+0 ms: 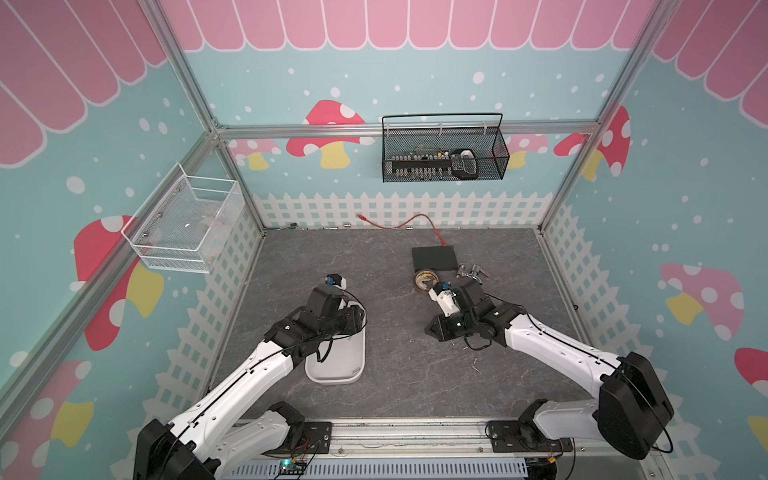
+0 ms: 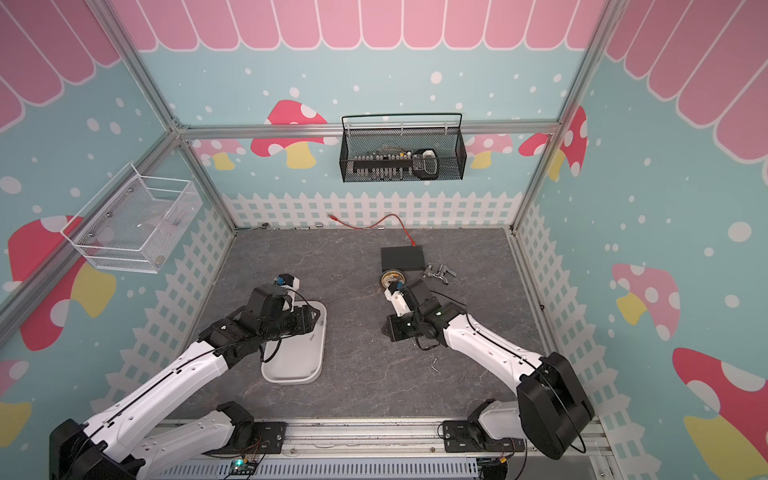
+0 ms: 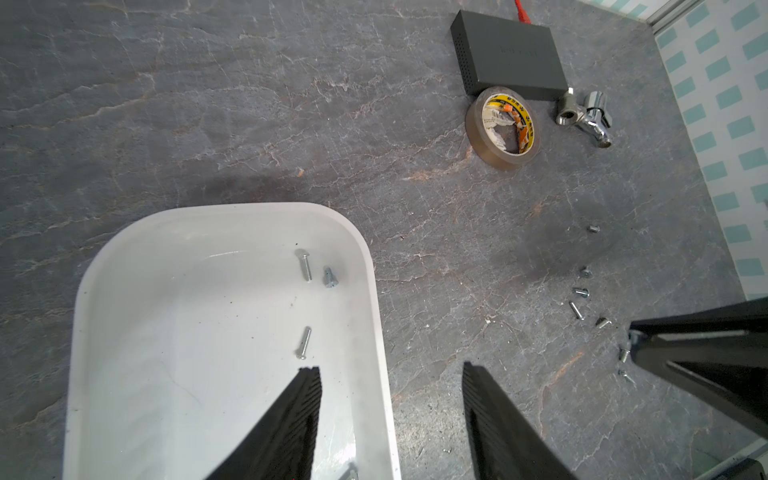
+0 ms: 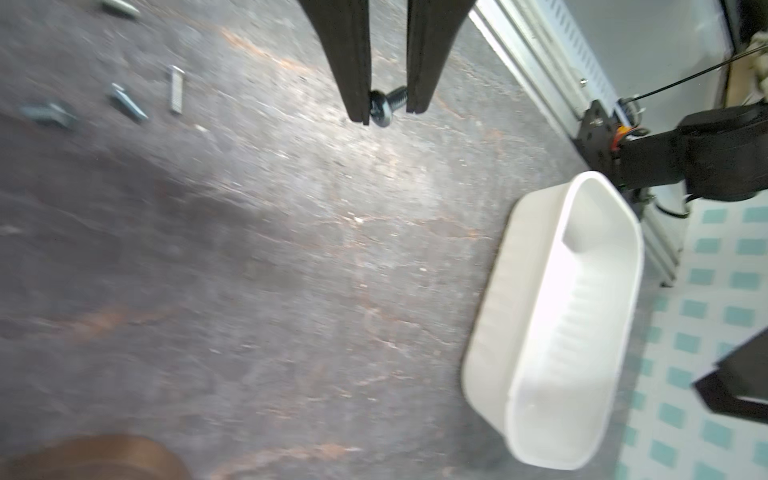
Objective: Put the screws on the desktop into the storage box
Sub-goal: Pick up the screw from the center of the board, then place the screw in the storage box.
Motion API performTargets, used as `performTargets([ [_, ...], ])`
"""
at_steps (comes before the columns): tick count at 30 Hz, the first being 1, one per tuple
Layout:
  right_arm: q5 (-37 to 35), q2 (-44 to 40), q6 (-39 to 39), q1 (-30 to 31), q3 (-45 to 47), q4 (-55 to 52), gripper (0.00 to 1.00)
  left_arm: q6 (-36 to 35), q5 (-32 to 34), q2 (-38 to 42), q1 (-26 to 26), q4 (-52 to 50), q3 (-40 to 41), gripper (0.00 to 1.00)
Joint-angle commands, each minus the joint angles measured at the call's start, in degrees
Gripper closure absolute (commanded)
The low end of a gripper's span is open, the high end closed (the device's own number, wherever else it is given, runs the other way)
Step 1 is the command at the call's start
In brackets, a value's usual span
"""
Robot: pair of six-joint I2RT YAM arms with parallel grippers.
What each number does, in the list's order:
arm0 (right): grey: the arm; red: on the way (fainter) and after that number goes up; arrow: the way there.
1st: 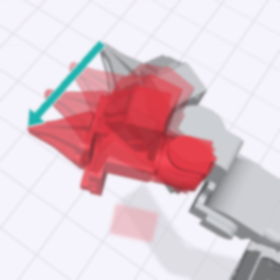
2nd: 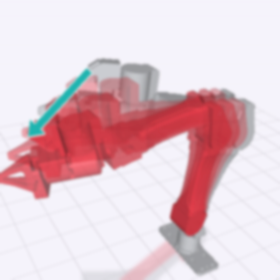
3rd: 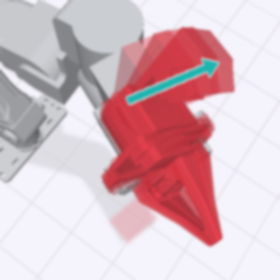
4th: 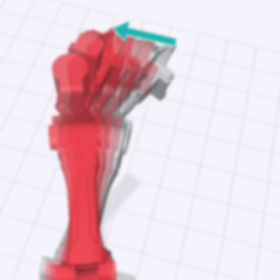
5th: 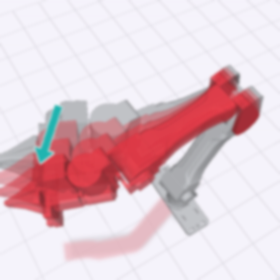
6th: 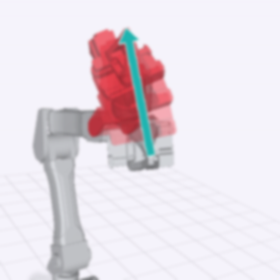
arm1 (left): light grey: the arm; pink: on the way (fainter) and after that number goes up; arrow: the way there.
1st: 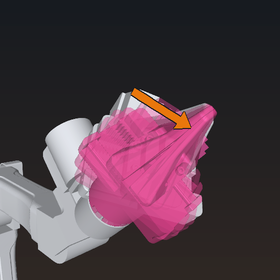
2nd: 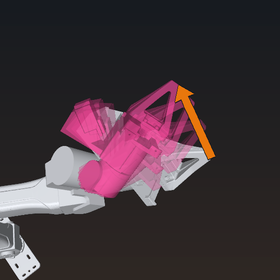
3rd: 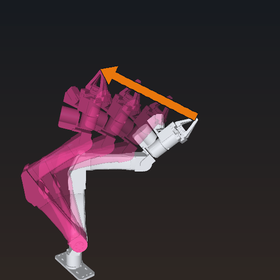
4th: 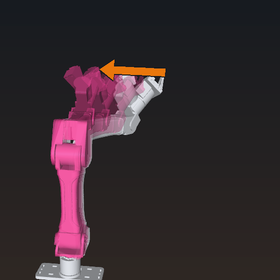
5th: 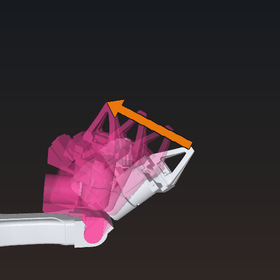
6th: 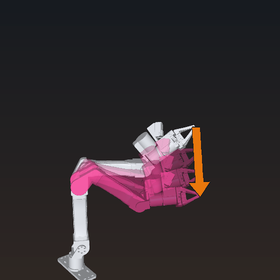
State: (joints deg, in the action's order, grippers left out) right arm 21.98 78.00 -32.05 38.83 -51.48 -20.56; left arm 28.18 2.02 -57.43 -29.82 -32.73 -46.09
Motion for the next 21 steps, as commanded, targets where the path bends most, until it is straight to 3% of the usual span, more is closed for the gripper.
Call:
performTargets([
  [1,5.3,5.8,-4.5,5.8,-5.7,9.6,0.95,0.8,2.7,3.2,-0.4,-0.1,0.3,0.41],
  [7,2.3,17.7,-5.9,13.3,-16.3,13.4,0.95,1.4,5.7,7.2,-0.4,-0.3,0.4,0.41],
  [14,3.1,27.8,-6.7,15.5,-23.4,15.2,0.93,1.9,7.7,9.4,-0.4,-0.3,0.5,0.4],
  [16,3.2,30.0,-6.2,15.8,-25.3,14.7,0.88,1.9,7.8,9.2,-0.4,-0.4,0.5,0.4],
  [19,1.9,30.3,-4.7,15.8,-26.6,13.6,0.68,1.9,7.6,8.8,-0.4,-0.4,0.5,0.4],
  [21,0.0,30.3,-3.3,15.8,-26.7,12.5,0.63,2.0,7.6,8.6,-0.4,-0.5,0.5,0.39],
])
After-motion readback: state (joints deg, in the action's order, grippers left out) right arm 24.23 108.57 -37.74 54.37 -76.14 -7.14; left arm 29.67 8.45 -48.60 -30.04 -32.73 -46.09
